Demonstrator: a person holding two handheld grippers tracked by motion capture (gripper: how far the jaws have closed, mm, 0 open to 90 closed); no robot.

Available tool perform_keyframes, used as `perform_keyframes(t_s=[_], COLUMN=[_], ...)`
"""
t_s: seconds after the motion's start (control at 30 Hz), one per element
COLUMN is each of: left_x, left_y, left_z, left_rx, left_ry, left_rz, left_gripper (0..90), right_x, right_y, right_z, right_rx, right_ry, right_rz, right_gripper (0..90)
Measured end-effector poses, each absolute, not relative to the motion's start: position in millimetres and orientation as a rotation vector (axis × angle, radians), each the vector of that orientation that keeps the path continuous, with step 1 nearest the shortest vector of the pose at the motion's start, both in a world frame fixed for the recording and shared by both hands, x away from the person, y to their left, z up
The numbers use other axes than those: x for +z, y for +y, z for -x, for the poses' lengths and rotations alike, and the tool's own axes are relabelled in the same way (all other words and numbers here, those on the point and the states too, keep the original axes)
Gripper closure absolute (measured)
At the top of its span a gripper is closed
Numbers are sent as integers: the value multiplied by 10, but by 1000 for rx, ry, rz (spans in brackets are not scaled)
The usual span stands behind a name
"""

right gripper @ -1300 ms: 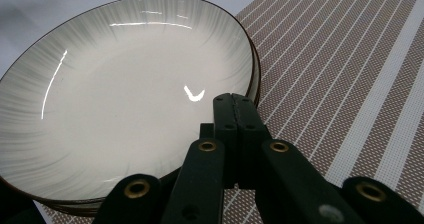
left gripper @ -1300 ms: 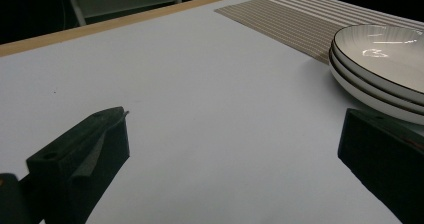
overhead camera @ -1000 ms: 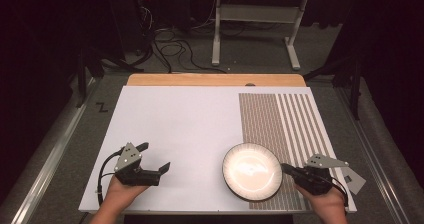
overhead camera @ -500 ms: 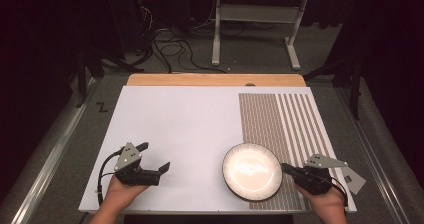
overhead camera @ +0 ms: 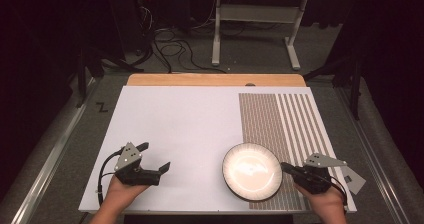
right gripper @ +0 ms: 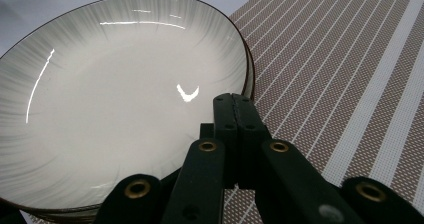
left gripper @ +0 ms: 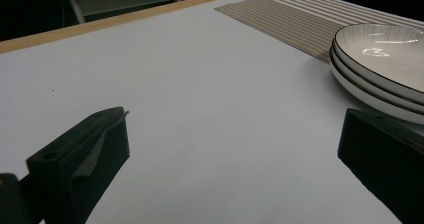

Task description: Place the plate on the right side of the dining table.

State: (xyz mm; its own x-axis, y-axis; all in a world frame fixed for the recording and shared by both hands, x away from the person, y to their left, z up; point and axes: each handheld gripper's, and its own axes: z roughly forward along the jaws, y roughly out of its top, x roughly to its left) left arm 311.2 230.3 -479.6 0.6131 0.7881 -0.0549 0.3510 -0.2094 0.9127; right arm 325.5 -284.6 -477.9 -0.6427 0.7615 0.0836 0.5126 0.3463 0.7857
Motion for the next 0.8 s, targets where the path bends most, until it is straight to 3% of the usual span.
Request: perform_keyframes(t_s=[0.8], left_x=[-4793], left_y=[2313], left_z=[-3109], left_rx=[517], left_ry=[929], left_rz=[-1794], left_gripper=[6], right_x=[-4821], right_y=[-2668], right_z=[-3280], right_rx=[1162], right_ry=[2382], right_rz=[-1071], right_gripper=[900])
